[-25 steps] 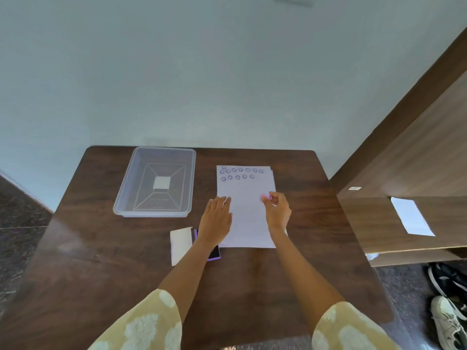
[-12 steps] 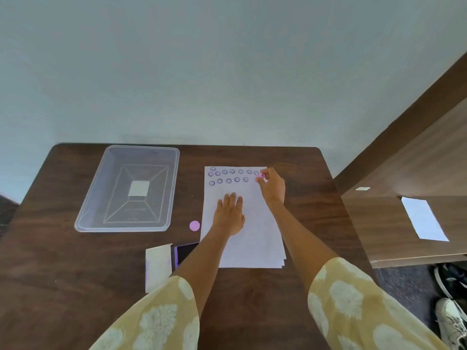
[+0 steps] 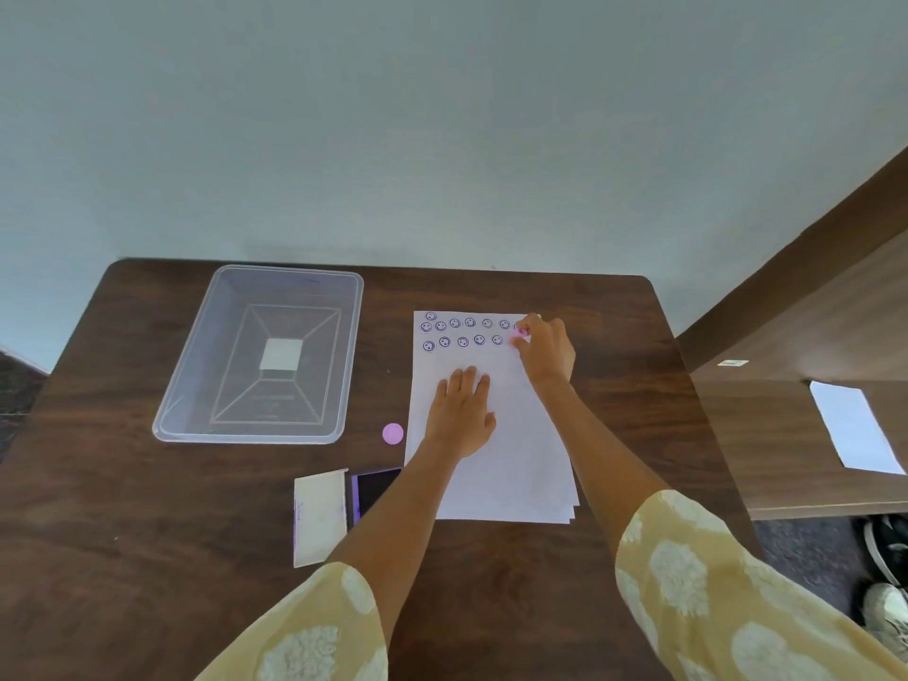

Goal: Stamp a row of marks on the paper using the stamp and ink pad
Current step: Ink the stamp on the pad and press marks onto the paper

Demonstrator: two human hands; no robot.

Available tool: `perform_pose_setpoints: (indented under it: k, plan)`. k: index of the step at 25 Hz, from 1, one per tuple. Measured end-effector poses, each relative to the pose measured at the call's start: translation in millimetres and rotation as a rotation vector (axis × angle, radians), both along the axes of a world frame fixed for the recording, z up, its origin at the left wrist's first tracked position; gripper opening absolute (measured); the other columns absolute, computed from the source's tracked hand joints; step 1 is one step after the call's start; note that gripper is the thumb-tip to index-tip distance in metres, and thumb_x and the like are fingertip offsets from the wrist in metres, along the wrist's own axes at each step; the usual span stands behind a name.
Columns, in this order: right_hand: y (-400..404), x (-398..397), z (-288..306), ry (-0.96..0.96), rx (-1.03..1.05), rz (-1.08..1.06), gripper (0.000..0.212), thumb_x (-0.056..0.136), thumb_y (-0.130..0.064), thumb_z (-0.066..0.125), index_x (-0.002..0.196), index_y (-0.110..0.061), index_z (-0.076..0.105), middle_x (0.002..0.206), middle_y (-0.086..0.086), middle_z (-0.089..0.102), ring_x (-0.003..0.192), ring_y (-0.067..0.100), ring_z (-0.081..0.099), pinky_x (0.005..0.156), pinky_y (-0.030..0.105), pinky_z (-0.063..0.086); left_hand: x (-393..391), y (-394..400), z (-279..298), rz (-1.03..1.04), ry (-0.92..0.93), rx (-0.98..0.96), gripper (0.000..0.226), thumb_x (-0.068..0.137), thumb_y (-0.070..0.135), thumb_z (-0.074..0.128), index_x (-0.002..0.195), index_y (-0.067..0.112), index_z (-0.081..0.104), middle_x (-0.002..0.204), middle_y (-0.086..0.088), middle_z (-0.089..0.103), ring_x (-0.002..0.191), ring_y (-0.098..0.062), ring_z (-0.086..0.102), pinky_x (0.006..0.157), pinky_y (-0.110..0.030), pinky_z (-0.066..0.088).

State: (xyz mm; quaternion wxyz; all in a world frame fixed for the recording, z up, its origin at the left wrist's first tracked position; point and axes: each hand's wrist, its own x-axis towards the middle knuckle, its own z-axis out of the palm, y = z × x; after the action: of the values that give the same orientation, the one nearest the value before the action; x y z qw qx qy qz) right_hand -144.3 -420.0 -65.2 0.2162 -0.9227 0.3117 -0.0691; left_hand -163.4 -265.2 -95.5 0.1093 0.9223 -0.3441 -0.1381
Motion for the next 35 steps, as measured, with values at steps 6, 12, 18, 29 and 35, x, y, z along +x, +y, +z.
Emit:
perform_pose_setpoints:
  k: [6,12,18,29,35]
  plan:
    - [0.4,-2.3,9.3,0.007,0.036,-0.050,0.017,0.082,-0.020,0.066,0.099,-0.018,0.063,0.106,0.014,0.060,0.090,0.033,0.061,0.073,0.031,0.045,-2.8,1.4,10.6,-0.011,0.024,0.018,0.057,0.097,0.028,0.038,0.144,0.006,0.015,0.154,-0.017,0.015,0.142,-0.034,0.014,0.116,-0.046,0.016]
    - [7.0,-46.2,41.1,-0.885,1.359,-0.733,0.023,0.083,-0.019,0.068,0.102,-0.006,0.065,0.111,0.012,0.067,0.104,0.018,0.063,0.097,0.030,0.051,-11.2,28.6,9.1,0.012,-0.045,-0.133,0.053,0.099,0.026,0.034,0.145,0.009,0.014,0.156,-0.011,0.018,0.144,-0.029,0.013,0.118,-0.041,0.014]
    - [52.9,-105.4,58.4,-1.034,1.933,-0.424,0.023,0.088,-0.026,0.056,0.085,-0.010,0.072,0.081,-0.001,0.074,0.072,0.006,0.070,0.072,0.018,0.058,-19.7,72.2,9.5,0.038,-0.153,-0.165,0.047,0.099,0.026,0.032,0.142,0.010,0.023,0.150,-0.010,0.032,0.141,-0.025,0.025,0.117,-0.039,0.020]
    - [102.6,-117.1,47.5,-0.998,2.036,-0.344,0.024,0.088,-0.023,0.057,0.104,-0.007,0.065,0.090,0.007,0.076,0.079,0.013,0.073,0.066,0.022,0.059,-21.8,116.4,24.3,0.168,-0.021,-0.196,0.048,0.098,0.022,0.039,0.140,0.001,0.027,0.145,-0.018,0.037,0.133,-0.030,0.035,0.112,-0.038,0.033]
    - [102.1,-122.2,41.2,-0.822,1.945,-0.299,0.030,0.087,-0.020,0.059,0.115,-0.010,0.059,0.095,0.006,0.076,0.085,0.015,0.073,0.065,0.022,0.058,-22.7,116.5,28.1,0.287,0.028,-0.198,0.049,0.097,0.024,0.044,0.139,0.003,0.031,0.141,-0.018,0.041,0.128,-0.031,0.041,0.104,-0.038,0.040]
